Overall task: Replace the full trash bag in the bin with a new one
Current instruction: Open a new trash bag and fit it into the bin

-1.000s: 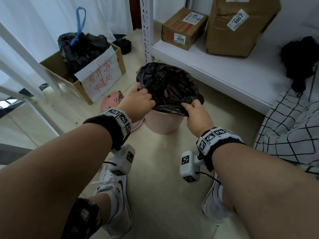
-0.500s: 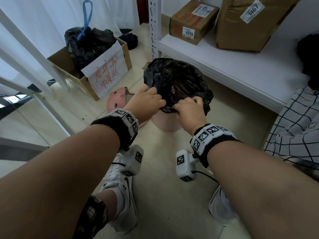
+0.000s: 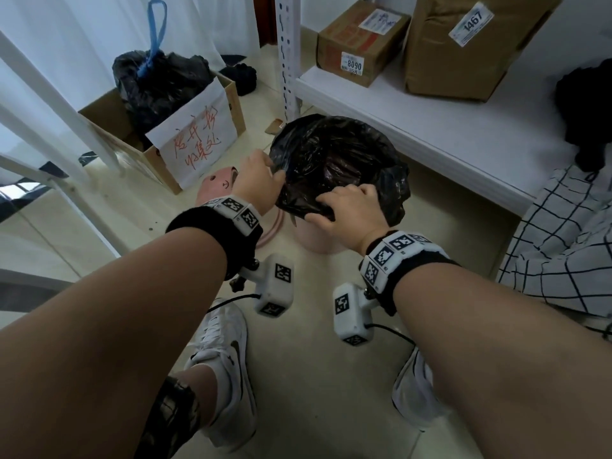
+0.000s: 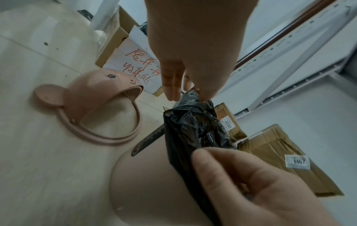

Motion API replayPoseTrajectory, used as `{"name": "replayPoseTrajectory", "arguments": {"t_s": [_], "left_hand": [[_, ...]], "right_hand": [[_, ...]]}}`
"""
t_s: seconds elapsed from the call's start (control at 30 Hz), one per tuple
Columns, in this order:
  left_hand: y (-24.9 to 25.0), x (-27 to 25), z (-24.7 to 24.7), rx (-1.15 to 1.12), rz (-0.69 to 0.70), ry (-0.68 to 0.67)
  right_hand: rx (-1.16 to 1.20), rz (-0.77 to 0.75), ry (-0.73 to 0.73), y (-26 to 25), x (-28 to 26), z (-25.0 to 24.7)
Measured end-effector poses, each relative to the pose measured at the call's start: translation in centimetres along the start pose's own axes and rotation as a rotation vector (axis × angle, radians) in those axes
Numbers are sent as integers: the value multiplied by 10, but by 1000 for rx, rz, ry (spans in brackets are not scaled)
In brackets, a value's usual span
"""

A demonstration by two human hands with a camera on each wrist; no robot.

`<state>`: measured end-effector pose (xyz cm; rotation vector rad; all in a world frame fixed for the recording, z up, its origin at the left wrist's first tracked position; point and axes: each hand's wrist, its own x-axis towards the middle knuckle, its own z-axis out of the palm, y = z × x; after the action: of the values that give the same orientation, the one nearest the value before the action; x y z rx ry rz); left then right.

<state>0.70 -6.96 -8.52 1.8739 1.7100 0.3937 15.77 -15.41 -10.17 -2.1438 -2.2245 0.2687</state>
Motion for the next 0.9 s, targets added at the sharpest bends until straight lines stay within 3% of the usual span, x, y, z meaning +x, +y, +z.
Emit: {"name": "replayPoseTrajectory", "arguments": {"t_s": [0.13,0.33,0.43,0.53,0.63,0.77,0.9], "left_hand": [[-12,13,10,-289,-141,-75],[-4,12,13,-466,-146,-145],[-3,11,18,-349,-76,-182],[-6,7,16,-249,16,-147],[-13,3,5,-274,50,-111],[-20,1,5,-646,-126,-247],[-19,-1,6,-654,-104,-216]], "right_hand": [[58,-36,2,4,0,5],[87,149,35,42,-20,-10],[474,262,70,24,2,-13],[825,314,-52,3,33,-4],[896,364,-121,3,54,29],[943,355,-246,2,53,29],[845,339,-186,8,52,15]]}}
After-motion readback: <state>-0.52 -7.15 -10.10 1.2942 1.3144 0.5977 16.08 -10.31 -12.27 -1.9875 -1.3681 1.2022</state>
